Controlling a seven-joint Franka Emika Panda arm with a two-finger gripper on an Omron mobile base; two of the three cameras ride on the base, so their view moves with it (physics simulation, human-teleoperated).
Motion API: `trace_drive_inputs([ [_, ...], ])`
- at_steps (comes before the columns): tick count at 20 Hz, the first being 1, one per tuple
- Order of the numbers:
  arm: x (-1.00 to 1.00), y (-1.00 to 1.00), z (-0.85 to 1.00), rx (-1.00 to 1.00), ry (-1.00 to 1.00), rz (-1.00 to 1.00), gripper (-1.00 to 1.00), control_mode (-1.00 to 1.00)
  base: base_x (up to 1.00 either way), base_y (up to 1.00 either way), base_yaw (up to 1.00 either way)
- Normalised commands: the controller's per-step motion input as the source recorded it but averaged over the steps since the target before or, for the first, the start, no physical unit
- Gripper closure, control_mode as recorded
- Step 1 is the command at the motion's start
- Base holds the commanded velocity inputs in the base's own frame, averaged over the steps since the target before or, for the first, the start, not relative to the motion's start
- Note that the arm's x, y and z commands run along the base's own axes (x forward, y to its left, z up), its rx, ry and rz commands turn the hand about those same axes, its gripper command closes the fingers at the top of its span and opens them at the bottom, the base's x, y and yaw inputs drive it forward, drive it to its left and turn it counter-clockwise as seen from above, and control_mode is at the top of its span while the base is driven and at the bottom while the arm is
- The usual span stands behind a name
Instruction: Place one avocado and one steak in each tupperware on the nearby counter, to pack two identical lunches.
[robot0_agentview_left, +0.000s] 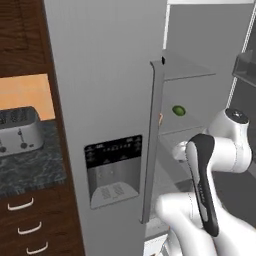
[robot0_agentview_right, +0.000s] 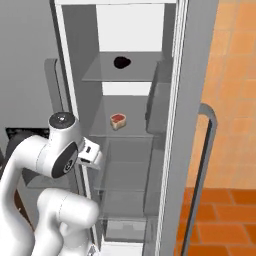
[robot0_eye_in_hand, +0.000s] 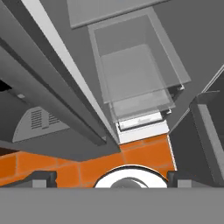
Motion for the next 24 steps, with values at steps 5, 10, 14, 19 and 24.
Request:
trace_drive_inputs([
  [5, 0.00, 0.00, 0.00, 0.00, 0.00, 0.00, -1.00, 1.00, 0.48, -0.35, 0.30],
  [10, 0.00, 0.00, 0.00, 0.00, 0.00, 0.00, -1.00, 1.00, 0.39, -0.41, 0.28],
  [14, 0.00, 0.00, 0.00, 0.00, 0.00, 0.00, -1.00, 1.00, 0.17, 0.00, 0.04],
  [19, 0.15, -0.09, 0.00, 0.00, 0.01, 0.00, -1.00, -1.00, 0.15, -0.14, 0.00],
  [24, 0.83, -0.09, -0.04, 0.00, 0.02, 0.00, -1.00, -1.00, 0.00, 0.00, 0.00],
])
